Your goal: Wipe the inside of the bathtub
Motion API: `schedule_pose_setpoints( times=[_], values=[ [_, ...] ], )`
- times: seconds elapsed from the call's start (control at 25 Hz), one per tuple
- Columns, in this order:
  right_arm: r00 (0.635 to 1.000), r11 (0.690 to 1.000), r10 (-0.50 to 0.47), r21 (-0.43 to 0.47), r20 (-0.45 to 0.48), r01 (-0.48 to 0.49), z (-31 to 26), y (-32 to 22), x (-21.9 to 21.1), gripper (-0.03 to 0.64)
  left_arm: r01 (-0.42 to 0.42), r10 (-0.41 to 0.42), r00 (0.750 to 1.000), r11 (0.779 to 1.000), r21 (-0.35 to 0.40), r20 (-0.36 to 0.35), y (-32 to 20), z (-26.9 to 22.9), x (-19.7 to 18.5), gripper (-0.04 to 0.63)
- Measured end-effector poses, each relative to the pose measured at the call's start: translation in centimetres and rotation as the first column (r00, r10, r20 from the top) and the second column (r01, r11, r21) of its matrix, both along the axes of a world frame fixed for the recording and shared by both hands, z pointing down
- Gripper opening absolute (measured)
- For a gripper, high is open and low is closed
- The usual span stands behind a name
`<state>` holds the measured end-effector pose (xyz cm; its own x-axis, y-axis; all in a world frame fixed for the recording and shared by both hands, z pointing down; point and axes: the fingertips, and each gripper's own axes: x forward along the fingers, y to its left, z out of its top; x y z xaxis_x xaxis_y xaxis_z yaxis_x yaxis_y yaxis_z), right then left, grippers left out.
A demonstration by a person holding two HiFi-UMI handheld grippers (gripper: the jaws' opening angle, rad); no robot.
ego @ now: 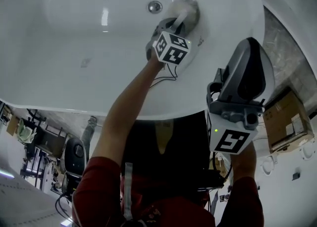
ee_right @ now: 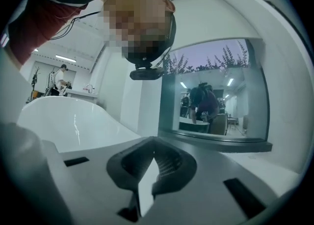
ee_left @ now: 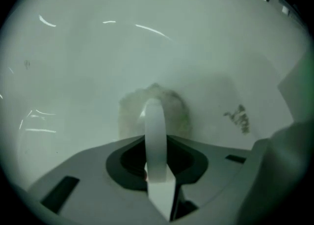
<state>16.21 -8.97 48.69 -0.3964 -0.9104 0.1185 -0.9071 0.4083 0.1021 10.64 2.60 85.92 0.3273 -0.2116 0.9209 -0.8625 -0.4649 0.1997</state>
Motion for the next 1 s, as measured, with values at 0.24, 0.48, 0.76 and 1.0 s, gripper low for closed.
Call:
schedule_pose_setpoints(
  times=[0.24, 0.48, 0.76, 1.0],
  values=[
    [0.999, 0.999, -0.044, -0.015, 0.026, 0.044, 1.1, -0.1, -1.1, 0.011, 0.033, -0.026, 0.997, 0.996, -0.085, 0.076, 0.1, 5.1, -2.3, 0.092],
    [0.998, 0.998, -0.053, -0.031, 0.043, 0.054, 1.7, -0.2, -1.2, 0.011, -0.003, 0.020, 0.987, 0.994, -0.105, 0.157, 0.4, 8.8, -4.0, 0.092],
    [0.997, 0.998, -0.058, -0.031, 0.044, 0.059, 1.3, 0.4, -1.0, 0.011, -0.003, 0.023, 0.986, 0.993, -0.121, 0.164, 0.3, 8.9, -4.2, 0.092],
    [0.999, 0.999, -0.036, 0.005, 0.026, 0.036, -1.3, 0.9, -0.7, 0.011, -0.028, 0.039, 0.994, 0.994, -0.107, 0.101, 0.7, 5.1, -3.8, 0.092]
  ],
)
